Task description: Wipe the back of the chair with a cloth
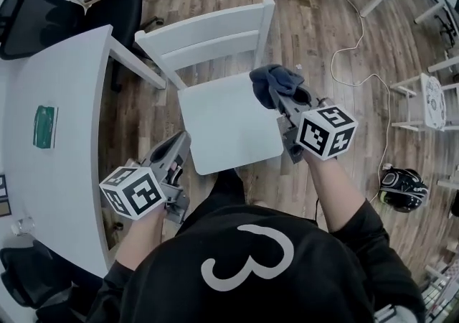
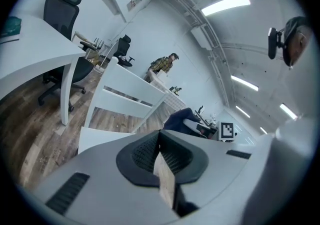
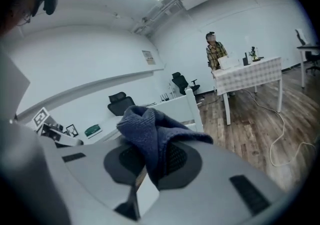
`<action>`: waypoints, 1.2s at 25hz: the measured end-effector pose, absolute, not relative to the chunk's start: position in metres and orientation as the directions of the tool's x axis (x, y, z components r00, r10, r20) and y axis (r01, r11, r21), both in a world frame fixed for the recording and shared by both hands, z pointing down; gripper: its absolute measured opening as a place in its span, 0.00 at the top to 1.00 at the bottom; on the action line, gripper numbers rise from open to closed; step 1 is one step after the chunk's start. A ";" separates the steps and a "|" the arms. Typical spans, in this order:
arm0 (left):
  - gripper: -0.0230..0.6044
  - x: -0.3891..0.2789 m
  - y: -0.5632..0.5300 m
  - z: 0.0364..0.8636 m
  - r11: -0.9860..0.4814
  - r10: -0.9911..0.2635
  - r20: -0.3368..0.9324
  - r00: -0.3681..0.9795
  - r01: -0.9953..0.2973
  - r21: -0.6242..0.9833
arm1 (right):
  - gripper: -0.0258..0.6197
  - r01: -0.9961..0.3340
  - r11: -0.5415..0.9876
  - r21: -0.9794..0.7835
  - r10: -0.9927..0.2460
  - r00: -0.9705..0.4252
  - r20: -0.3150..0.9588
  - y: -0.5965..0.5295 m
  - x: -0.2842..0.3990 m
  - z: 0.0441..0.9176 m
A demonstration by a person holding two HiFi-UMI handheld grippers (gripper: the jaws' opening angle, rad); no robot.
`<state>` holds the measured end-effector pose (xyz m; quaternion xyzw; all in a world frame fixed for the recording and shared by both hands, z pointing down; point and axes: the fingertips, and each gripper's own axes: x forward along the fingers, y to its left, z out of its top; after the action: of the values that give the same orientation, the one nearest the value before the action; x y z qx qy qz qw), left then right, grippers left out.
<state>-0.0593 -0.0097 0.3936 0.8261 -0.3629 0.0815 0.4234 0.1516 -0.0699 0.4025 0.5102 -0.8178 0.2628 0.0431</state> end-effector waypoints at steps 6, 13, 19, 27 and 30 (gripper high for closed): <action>0.94 -0.015 0.059 0.338 -0.456 -0.580 0.318 0.750 -0.622 0.636 | 0.88 -0.776 0.518 -0.360 -0.751 -0.614 0.243 0.049 0.157 0.315; 0.94 0.034 0.173 0.271 -0.622 -0.550 0.200 0.811 -0.557 0.550 | 0.88 -0.691 0.668 -0.276 -0.679 -0.718 0.154 0.182 0.157 0.252; 0.94 0.042 0.239 0.233 -0.690 -0.557 0.159 0.815 -0.562 0.456 | 0.88 -0.628 0.733 -0.260 -0.616 -0.776 0.138 0.249 0.146 0.230; 0.94 0.032 0.279 0.203 -0.722 -0.568 0.108 0.816 -0.556 0.411 | 0.88 -0.630 0.724 -0.283 -0.641 -0.765 0.062 0.281 0.145 0.208; 0.94 0.026 0.284 0.199 -0.737 -0.561 0.092 0.823 -0.547 0.397 | 0.88 -0.623 0.722 -0.301 -0.642 -0.765 0.046 0.285 0.139 0.204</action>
<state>0.0264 0.2841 0.1987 0.9318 -0.2973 -0.0169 0.2077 0.1394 0.2845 0.2044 0.3411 -0.9273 0.1510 -0.0309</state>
